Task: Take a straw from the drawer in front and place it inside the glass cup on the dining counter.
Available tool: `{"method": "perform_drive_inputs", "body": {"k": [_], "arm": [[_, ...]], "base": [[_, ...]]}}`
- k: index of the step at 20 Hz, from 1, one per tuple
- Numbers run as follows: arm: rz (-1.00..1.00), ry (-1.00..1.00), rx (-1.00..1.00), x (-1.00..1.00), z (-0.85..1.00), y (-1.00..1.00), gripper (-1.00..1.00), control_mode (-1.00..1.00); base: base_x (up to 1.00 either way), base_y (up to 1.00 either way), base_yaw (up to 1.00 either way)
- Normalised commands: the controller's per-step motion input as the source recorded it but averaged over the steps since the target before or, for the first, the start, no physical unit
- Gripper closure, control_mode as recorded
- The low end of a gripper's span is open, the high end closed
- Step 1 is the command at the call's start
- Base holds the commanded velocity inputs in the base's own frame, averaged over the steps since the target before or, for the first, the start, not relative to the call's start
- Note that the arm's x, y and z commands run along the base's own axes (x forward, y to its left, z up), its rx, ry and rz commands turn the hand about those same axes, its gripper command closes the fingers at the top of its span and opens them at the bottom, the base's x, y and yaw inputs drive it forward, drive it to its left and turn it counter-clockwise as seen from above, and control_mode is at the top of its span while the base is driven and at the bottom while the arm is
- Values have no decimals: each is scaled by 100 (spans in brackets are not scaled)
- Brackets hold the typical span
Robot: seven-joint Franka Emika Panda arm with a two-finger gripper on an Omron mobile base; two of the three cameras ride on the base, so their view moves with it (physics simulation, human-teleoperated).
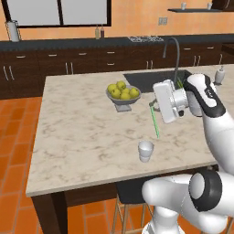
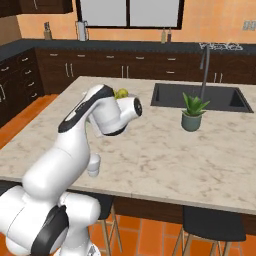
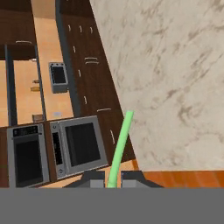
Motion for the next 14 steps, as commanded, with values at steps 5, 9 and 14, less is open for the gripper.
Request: {"method": "perform_drive_inputs", "body": {"k": [5,9,14], "arm": [[0,-3,12,30,-42,0,100,-100],[0,-5,4,24,-31,0,100,-100],[0,-4,0,17,-22,-9,100,-100]], "base": [[0,0,0],[0,0,0],[0,0,0]]}}
